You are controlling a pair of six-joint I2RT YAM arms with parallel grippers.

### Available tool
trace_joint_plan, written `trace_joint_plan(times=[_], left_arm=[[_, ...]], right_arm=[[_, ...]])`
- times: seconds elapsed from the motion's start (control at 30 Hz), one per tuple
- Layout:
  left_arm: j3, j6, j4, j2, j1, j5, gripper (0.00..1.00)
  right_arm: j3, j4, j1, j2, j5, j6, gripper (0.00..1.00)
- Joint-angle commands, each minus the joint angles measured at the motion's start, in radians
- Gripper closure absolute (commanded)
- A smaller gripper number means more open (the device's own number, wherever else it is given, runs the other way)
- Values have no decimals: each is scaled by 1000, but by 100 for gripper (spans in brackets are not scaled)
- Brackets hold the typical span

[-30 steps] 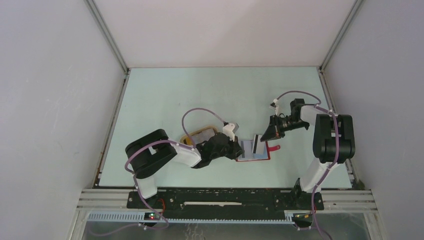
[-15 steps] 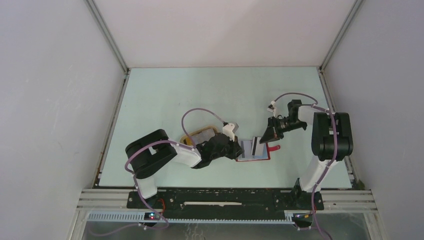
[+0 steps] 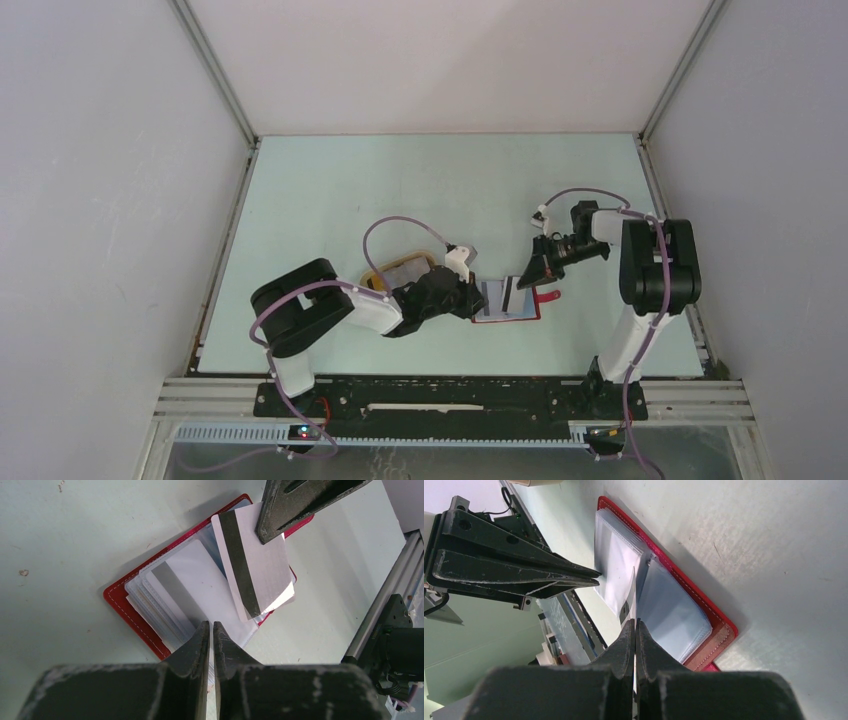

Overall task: Put the credit cards into the card holder
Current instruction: Insert the credit card into the card holder.

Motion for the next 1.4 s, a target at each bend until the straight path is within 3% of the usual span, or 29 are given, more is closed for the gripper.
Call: trace_joint_plan(times=[0.0,0.37,1.0,1.37], left_arm=[[21,3,-51,-3,-3,-33,89],[15,-3,-51,-11,0,-31,88],[-2,-3,-51,-38,2,-38,88],[0,-4,-50,-43,2,-36,88]], right_arm=[[34,10,38,16,1,5,100],[65,-41,60,49,23,-25,100],[62,-35,76,44,152,185,100],[82,-41,97,65,169,203,100]])
